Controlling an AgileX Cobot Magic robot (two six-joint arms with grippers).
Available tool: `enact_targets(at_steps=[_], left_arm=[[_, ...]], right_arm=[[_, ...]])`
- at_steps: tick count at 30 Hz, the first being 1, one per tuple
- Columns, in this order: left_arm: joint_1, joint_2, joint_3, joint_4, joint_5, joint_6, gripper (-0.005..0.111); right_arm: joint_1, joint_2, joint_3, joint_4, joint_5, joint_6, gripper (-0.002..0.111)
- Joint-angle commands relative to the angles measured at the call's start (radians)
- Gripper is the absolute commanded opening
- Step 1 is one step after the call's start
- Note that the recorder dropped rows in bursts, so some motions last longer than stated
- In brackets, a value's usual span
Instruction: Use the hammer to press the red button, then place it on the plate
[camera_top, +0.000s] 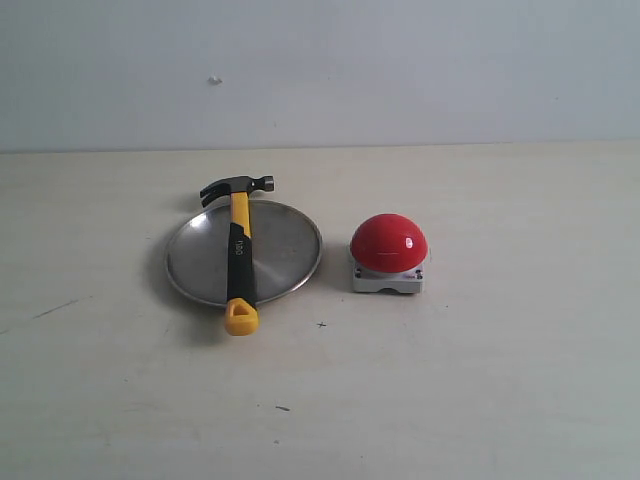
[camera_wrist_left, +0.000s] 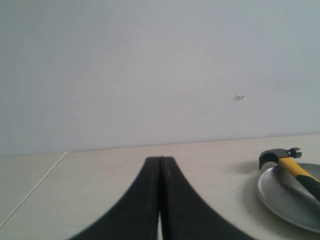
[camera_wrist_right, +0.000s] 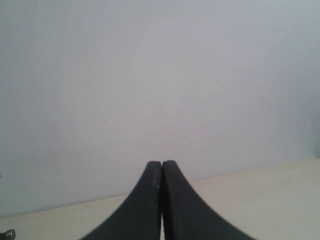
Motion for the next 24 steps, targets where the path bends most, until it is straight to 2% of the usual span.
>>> enact_targets(at_steps=[1, 3, 5, 24], left_arm=[[0.001, -0.006, 0.0, -0.006, 0.002, -0.002, 0.0], [0.001, -0.006, 0.0, -0.006, 0.002, -0.002, 0.0], [0.001, -0.006, 0.0, -0.006, 0.002, -0.002, 0.0], [0.001, -0.006, 0.0, -0.006, 0.002, -0.002, 0.0]], right_arm=[[-0.007, -0.006, 0.005, -0.564, 0.047, 0.483, 0.0], [-0.007, -0.006, 0.005, -0.743, 0.057, 0.657, 0.0], [-0.007, -0.006, 0.005, -0.82, 0.094, 0.74, 0.0], [-0.007, -0.006, 0.005, -0.793, 0.123, 0.764, 0.0]])
